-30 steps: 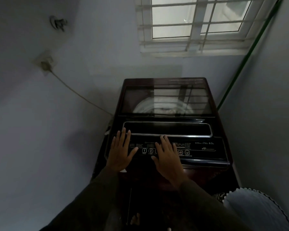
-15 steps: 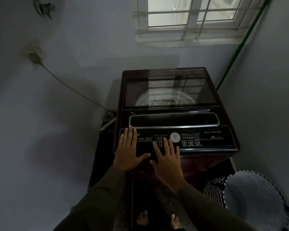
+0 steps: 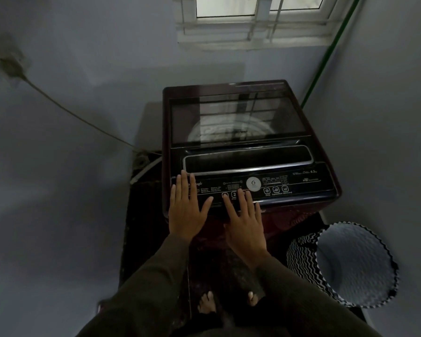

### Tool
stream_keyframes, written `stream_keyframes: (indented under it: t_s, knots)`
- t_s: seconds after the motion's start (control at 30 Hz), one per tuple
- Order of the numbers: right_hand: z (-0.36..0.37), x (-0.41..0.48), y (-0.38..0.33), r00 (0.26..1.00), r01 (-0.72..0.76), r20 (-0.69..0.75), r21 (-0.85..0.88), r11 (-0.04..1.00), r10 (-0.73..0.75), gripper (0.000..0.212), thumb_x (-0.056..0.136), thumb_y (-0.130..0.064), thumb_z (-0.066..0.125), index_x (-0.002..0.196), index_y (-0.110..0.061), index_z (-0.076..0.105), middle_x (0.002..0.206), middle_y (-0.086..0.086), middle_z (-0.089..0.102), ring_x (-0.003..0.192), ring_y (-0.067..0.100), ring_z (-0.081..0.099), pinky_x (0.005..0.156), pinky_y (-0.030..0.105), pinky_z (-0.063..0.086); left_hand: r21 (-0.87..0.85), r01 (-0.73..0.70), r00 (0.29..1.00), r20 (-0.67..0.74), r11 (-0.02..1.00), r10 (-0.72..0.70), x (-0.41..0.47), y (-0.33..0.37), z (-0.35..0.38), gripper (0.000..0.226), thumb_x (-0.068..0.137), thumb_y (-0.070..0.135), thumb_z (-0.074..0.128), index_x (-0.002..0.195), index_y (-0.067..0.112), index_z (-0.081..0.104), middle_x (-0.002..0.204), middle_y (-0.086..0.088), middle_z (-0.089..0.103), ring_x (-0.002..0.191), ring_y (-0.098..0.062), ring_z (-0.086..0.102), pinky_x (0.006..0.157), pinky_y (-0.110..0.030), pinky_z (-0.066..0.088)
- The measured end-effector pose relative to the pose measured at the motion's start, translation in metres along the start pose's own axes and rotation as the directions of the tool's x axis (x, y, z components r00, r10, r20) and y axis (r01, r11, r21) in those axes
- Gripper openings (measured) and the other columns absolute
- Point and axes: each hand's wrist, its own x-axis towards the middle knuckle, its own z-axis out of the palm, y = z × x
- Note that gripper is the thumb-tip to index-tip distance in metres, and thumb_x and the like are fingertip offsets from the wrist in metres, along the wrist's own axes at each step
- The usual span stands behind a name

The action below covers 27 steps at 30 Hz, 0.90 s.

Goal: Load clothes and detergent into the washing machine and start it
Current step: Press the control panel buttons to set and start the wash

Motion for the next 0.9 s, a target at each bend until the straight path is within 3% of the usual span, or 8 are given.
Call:
stream_keyframes:
  t_s: [0.17,0.27,0.5,0.73,0.9]
  knots:
    - [-0.003,0.000,-0.003,0.999,-0.028,0.015,-0.015,1.000,0.028,0.097,0.080,-0.020,0.065,0.157,-0.029,0.006,0.164,0.017,0.003,0.151,0.034,-0.010,0.115,0.068,0.010,0.024,0.011,0.999,0.034,1.000,-0.012,0.003,0.000,0.001,0.087,0.096,0.066,0.019,0.158,0.008,0.000,0.165,-0.015,-0.009,0.154,-0.027,-0.007,0.125,-0.043,0.002]
    - [-0.005,0.000,-0.003,1.000,-0.026,0.012,-0.027,0.999,0.027,0.102,0.072,-0.018,0.071,0.157,-0.028,0.014,0.163,0.018,0.012,0.151,0.036,0.000,0.110,0.073,0.014,0.027,0.017,0.999,0.048,1.000,-0.018,0.004,-0.001,0.002,0.088,0.095,0.067,0.018,0.158,0.009,-0.003,0.165,-0.014,-0.013,0.153,-0.026,-0.010,0.125,-0.042,-0.001]
    - [-0.014,0.005,-0.002,1.000,0.013,-0.026,-0.050,0.999,-0.014,0.094,0.062,-0.017,0.078,0.147,-0.026,0.039,0.148,0.020,0.042,0.141,0.040,0.035,0.103,0.077,0.026,0.068,0.017,0.999,0.037,0.998,-0.020,0.004,-0.001,0.004,0.088,0.095,0.068,0.013,0.158,0.007,-0.001,0.165,-0.016,-0.010,0.153,-0.027,-0.009,0.125,-0.043,0.000]
    - [-0.015,-0.001,0.001,0.998,0.046,0.037,-0.012,0.999,-0.046,0.095,0.075,-0.036,0.069,0.155,-0.025,0.020,0.161,0.018,0.020,0.149,0.039,0.010,0.106,0.076,0.019,0.063,0.029,0.998,0.057,0.998,-0.032,0.004,-0.002,0.004,0.089,0.094,0.069,0.009,0.158,0.009,-0.003,0.165,-0.015,-0.013,0.153,-0.026,-0.010,0.126,-0.045,0.004]
    - [-0.015,-0.005,0.012,0.992,0.102,0.077,0.005,0.995,-0.102,0.099,0.076,-0.034,0.069,0.157,-0.023,0.014,0.165,0.008,0.008,0.151,0.036,-0.001,0.107,0.075,0.021,0.038,0.037,0.996,0.077,0.999,-0.040,0.004,-0.002,0.003,0.089,0.094,0.071,0.009,0.157,0.012,-0.008,0.164,-0.012,-0.017,0.153,-0.024,-0.015,0.125,-0.045,0.000]
